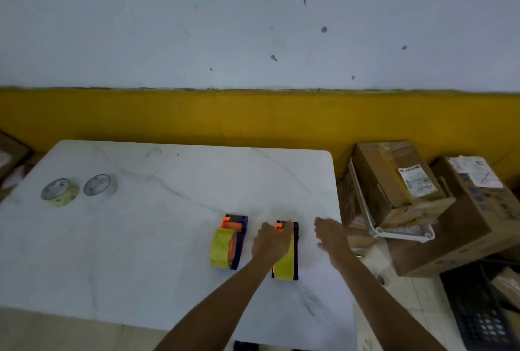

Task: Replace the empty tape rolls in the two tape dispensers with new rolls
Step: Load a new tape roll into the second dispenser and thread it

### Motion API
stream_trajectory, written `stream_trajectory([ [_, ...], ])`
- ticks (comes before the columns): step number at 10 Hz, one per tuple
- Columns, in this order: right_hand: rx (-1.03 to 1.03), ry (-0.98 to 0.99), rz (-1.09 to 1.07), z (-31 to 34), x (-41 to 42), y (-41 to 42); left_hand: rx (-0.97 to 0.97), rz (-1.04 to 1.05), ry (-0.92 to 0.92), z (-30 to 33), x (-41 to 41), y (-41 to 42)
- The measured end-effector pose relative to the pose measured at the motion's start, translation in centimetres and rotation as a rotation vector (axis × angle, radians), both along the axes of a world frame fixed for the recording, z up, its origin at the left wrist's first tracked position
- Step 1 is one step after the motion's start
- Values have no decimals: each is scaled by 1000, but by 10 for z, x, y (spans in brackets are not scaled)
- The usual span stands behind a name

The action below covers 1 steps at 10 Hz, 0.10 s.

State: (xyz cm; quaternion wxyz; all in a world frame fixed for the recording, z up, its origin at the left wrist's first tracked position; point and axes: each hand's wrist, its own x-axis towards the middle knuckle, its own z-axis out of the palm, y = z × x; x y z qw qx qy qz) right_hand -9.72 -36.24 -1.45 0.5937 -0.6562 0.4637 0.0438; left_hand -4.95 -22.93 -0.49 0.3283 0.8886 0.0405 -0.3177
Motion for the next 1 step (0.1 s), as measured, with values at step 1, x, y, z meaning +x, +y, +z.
stream_trajectory([
  [1,-140,-93,166,42,38,0,39,-49,-174,38,24,12],
])
